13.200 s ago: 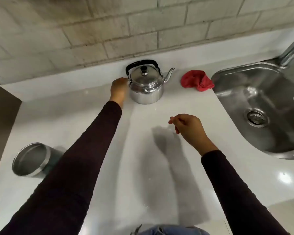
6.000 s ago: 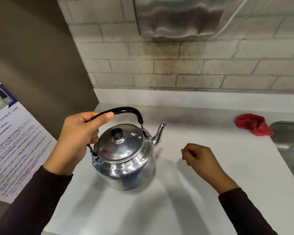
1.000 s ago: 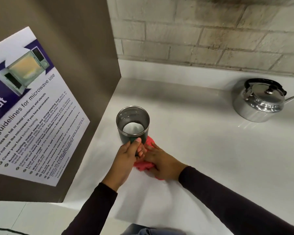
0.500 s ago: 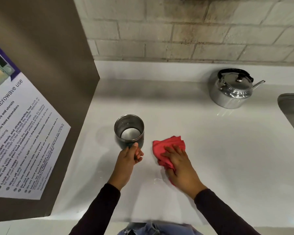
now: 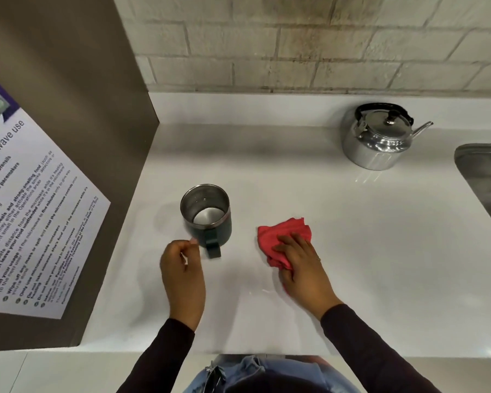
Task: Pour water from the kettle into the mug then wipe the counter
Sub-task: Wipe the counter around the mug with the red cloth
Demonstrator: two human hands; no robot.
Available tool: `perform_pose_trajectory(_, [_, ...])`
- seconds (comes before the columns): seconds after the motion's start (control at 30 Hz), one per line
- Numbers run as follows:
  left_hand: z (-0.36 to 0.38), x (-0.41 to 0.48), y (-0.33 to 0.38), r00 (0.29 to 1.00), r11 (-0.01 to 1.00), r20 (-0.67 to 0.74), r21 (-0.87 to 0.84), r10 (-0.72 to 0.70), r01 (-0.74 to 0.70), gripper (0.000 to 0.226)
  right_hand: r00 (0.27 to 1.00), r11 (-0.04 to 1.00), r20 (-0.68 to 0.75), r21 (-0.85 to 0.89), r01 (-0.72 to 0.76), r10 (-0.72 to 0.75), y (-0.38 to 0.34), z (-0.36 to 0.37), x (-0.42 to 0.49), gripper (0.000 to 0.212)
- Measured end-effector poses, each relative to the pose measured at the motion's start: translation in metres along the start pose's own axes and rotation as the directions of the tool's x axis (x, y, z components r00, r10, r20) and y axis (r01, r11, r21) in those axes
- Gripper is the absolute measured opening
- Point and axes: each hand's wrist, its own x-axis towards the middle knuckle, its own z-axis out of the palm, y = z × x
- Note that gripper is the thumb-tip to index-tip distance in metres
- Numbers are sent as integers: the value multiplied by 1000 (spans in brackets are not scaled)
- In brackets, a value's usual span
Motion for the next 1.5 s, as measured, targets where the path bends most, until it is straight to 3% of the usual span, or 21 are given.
perform_pose_trajectory(0.23, [56,-42,21,948,990,286,-43,138,-132,41,987,994,-136,-59,-93,85,50,-35,-10,38])
perform_pose_trajectory(0.43, [138,-70,59,889,983,418,-66,185,-174,34,957,979,-229,-54,-196,179,127,-83,-13,33])
perform_pose_trajectory(0.9, [286,-110,84,903,998,426,6,61,-70,32,873,924,-369,-86,-374,319,319,-204,97,29])
perform_pose_trajectory(1.07, [311,-122,85,909,999,415,16,34,-44,35,866,897,-323,-96,-432,383,370,-230,158,38])
perform_pose_trajectory(1.3, [306,-129,78,917,999,398,42,4,-23,35,863,878,-235,-71,-474,447,384,-246,193,41])
perform_pose_trajectory(1.43, [297,-123,71,849,995,525,101,-48,-6,35,871,825,-45,-299,-479,489,373,-262,192,48])
perform_pose_trajectory(1.5, [290,-117,72,793,990,605,142,-67,-25,34,879,800,-27,-400,-447,477,355,-268,184,50])
